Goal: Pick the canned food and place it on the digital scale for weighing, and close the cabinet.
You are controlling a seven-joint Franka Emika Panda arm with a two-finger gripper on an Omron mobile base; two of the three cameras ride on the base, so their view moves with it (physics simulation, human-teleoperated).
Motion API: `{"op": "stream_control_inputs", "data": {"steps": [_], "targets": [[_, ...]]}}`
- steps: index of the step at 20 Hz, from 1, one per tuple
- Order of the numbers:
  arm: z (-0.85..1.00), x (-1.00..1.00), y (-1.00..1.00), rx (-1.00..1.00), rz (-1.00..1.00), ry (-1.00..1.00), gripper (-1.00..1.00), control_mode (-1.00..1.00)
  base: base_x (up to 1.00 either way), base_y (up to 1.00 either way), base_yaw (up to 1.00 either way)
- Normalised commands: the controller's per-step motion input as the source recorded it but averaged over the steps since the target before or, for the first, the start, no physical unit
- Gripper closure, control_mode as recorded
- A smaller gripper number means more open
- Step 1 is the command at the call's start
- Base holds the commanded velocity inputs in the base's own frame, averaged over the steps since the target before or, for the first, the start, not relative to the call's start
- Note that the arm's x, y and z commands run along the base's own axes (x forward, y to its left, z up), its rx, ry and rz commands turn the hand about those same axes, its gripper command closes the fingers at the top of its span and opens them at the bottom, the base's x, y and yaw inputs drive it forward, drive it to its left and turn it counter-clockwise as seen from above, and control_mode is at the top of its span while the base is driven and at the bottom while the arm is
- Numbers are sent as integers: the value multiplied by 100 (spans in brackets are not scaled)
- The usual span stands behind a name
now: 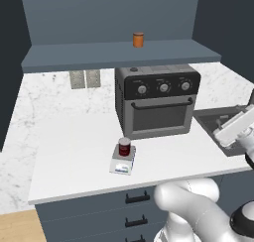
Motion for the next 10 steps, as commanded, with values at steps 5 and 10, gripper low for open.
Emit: {"op": "stream_control_inputs", "data": {"steps": [5,10], "targets": [[-2,-1,-59,0,-4,2,-100,-100,0,0,0],[-10,-1,-42,0,-5,3,-100,-100,0,0,0]]}}
